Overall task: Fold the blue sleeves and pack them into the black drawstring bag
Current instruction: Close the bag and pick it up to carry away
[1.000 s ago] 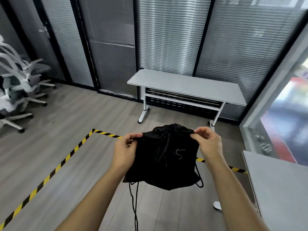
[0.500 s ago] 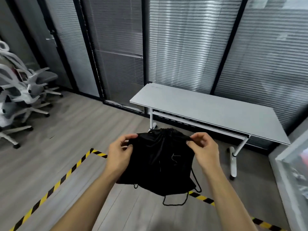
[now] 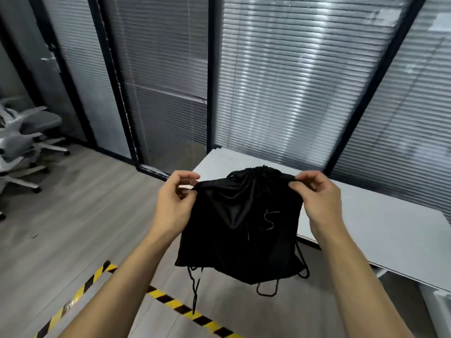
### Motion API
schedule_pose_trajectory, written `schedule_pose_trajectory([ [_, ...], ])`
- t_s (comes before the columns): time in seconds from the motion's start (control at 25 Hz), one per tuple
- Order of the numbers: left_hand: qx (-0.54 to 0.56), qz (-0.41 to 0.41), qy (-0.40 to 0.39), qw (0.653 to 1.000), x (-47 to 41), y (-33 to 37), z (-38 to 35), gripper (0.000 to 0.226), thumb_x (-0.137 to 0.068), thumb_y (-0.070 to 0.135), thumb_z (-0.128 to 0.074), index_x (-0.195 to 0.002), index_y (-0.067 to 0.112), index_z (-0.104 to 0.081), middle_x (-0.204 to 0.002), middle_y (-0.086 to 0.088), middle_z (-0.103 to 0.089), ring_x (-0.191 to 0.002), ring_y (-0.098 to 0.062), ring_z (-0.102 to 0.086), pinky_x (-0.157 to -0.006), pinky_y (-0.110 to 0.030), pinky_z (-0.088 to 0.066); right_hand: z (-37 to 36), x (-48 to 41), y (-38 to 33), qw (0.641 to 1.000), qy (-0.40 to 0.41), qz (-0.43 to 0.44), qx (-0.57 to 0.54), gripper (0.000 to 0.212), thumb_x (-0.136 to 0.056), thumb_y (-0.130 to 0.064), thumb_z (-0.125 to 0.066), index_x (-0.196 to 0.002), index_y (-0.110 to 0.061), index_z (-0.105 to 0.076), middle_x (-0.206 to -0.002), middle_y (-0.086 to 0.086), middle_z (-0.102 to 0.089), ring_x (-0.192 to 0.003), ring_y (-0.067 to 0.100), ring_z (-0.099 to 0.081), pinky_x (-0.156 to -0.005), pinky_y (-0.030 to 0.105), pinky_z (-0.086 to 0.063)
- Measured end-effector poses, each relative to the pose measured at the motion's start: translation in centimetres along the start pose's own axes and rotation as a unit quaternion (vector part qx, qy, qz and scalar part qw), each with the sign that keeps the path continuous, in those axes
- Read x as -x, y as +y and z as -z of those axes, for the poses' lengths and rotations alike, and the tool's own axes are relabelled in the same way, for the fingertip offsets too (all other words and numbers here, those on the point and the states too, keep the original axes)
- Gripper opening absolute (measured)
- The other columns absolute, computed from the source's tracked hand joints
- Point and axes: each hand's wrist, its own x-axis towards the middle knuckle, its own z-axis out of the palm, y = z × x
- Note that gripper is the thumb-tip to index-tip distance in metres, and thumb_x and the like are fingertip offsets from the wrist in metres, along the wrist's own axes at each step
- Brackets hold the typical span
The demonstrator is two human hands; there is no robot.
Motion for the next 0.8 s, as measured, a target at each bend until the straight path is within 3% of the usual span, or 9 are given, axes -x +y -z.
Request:
schedule_pose_trajectory([
  [0.16, -0.045, -0.055, -0.033, 0.997, -14.3, -0.5, -3.6, 0.034, -0.08, -0.007, -0.057, -0.077, 0.027, -0.065, -0.092, 0.006, -0.074, -0.088, -0.01, -0.069, -0.082, -0.033, -0.055, -4.2, -12.1, -1.4, 0.999, 0.039, 0.029, -0.017, 0.025, -0.078, 0.006, -0.074, -0.08, -0.018, -0.067, -0.078, 0.001, -0.068, -0.074, 0.014, -0.065, -0.071, 0.025, -0.053],
  [0.28, -0.101, -0.086, -0.068, 0.989, -22.7, -0.4, -7.6, 0.035, -0.08, -0.001, -0.054, -0.068, 0.03, -0.066, -0.076, 0.013, -0.071, -0.067, -0.005, -0.062, -0.064, -0.03, -0.046, -5.7, -20.1, -2.5, 0.996, 0.072, 0.051, -0.016, 0.027, -0.077, 0.006, -0.073, -0.077, -0.019, -0.065, -0.073, -0.002, -0.066, -0.064, 0.004, -0.062, -0.063, 0.018, -0.051],
  [0.52, -0.069, -0.174, -0.1, 0.977, -36.6, 1.3, -17.2, 0.035, -0.093, 0.003, -0.051, -0.103, 0.026, -0.075, -0.09, 0.015, -0.071, -0.07, 0.0, -0.063, -0.068, -0.011, -0.045, -6.0, -35.2, -3.8, 0.983, 0.135, 0.121, -0.029, 0.021, -0.074, -0.002, -0.074, -0.079, -0.02, -0.066, -0.073, -0.006, -0.067, -0.07, 0.006, -0.064, -0.072, 0.022, -0.053],
  [0.6, -0.048, -0.183, -0.119, 0.975, -40.6, 1.4, -20.9, 0.036, -0.095, 0.004, -0.049, -0.113, 0.025, -0.072, -0.099, 0.011, -0.072, -0.069, -0.003, -0.063, -0.066, -0.018, -0.05, -5.6, -39.7, -3.8, 0.976, 0.157, 0.143, -0.037, 0.021, -0.073, -0.002, -0.075, -0.08, -0.02, -0.066, -0.074, -0.006, -0.067, -0.071, 0.007, -0.063, -0.073, 0.024, -0.054],
  [0.68, -0.026, -0.175, -0.126, 0.976, -43.5, 0.9, -24.2, 0.037, -0.095, 0.004, -0.048, -0.118, 0.023, -0.07, -0.109, 0.005, -0.072, -0.08, -0.013, -0.066, -0.075, -0.027, -0.057, -4.9, -43.2, -2.7, 0.974, 0.166, 0.147, -0.048, 0.022, -0.074, -0.001, -0.075, -0.08, -0.02, -0.065, -0.075, -0.006, -0.067, -0.073, 0.007, -0.063, -0.076, 0.025, -0.054],
  [0.8, -0.014, -0.146, -0.121, 0.982, -46.3, -1.5, -28.1, 0.037, -0.095, 0.002, -0.049, -0.12, 0.019, -0.07, -0.117, 0.008, -0.07, -0.098, -0.008, -0.066, -0.091, -0.023, -0.053, -4.7, -47.4, 0.2, 0.978, 0.157, 0.132, -0.043, 0.024, -0.076, -0.001, -0.075, -0.079, -0.023, -0.064, -0.075, -0.006, -0.067, -0.071, 0.007, -0.062, -0.073, 0.022, -0.053],
])
